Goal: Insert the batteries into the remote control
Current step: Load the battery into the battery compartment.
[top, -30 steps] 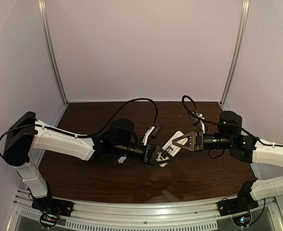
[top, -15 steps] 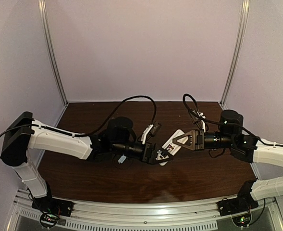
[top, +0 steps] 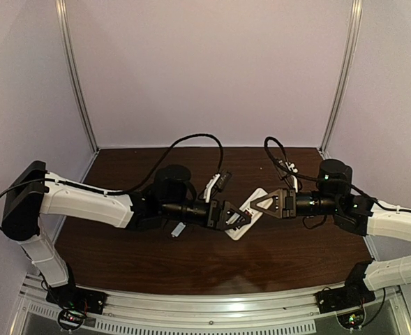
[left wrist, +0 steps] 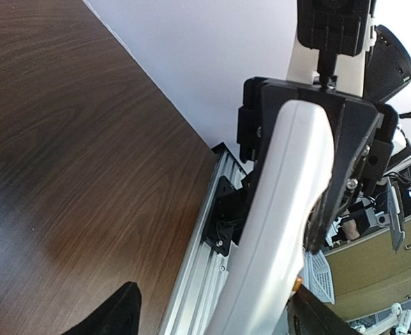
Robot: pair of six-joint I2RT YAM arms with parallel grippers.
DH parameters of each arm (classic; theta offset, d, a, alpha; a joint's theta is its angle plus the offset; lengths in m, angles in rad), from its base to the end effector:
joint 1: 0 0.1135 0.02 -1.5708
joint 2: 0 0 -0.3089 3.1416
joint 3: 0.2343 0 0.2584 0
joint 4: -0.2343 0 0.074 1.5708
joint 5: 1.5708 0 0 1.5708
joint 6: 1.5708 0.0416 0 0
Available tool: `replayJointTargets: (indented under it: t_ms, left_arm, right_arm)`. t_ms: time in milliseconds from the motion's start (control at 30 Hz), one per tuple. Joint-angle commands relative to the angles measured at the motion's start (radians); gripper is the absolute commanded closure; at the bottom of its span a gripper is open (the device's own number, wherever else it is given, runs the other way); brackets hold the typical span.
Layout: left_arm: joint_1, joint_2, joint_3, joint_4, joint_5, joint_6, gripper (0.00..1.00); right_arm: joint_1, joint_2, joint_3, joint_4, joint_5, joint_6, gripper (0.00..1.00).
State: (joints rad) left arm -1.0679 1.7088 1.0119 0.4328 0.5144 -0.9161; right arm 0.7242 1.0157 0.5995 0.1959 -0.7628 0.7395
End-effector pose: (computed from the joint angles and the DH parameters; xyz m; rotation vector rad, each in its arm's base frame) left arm 0.1749 -0.3605 0.2754 0.6094 2.1632 -1.7288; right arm 0.1404 0.1626 0.3065 -0.6224 1.9902 1.6548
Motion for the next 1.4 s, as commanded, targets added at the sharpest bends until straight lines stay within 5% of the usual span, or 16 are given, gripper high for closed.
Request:
replayJointTargets:
  t_ms: [0,333,967,1367]
  left_arm:
    - [0.011,-0.019,0.023,0.049,-0.010,-0.010,0.27]
    - [0.019,-0.018,0.023,0.060,-0.019,-0.030,0.24]
    - [0.020,0.016,0.002,-0.053,-0.012,-0.004,0.48]
    - [0.013,0.026,0.006,-0.177,-0.063,0.084,0.51]
  right_arm:
    - [0.010,0.006,0.025,0.010,-0.010,-0.011,1.00]
    - [0.014,0.012,0.031,0.002,-0.006,-0.020,1.00]
    - [0.014,-0.002,0.087,-0.018,-0.016,-0.040,1.00]
    - [0.001,-0.011,0.112,-0.002,-0.031,-0.010,1.00]
